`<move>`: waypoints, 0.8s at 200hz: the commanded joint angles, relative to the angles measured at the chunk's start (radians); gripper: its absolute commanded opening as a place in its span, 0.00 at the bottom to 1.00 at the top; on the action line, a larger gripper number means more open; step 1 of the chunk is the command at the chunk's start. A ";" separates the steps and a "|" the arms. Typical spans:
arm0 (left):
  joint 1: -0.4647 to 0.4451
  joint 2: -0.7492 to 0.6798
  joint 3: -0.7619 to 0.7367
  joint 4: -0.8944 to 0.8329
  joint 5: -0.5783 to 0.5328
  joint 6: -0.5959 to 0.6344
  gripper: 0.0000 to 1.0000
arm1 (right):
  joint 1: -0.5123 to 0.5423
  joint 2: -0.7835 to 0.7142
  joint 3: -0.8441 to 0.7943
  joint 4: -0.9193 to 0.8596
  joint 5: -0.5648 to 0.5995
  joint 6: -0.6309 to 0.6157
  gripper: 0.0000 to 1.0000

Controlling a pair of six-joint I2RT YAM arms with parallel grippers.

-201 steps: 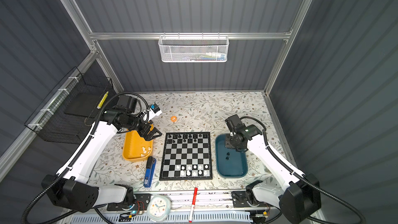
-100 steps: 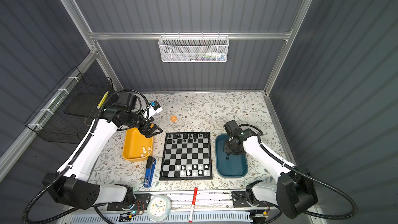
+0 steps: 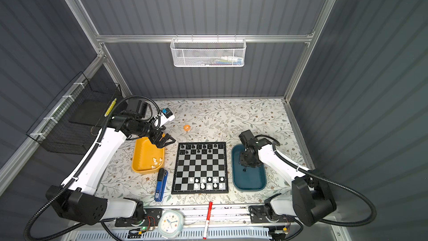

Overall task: Set up the chess pieces on the board
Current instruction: 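Lower the right gripper into the teal tray onto a black piece, then close the right gripper on the black piece in the teal tray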

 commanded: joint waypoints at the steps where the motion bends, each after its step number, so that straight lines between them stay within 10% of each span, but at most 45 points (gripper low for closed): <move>1: -0.004 0.011 0.030 -0.018 0.022 -0.012 0.99 | -0.004 0.018 -0.014 0.010 -0.003 -0.009 0.29; 160: -0.004 0.006 0.011 -0.012 0.009 -0.016 1.00 | -0.005 0.124 0.018 0.017 0.055 -0.036 0.25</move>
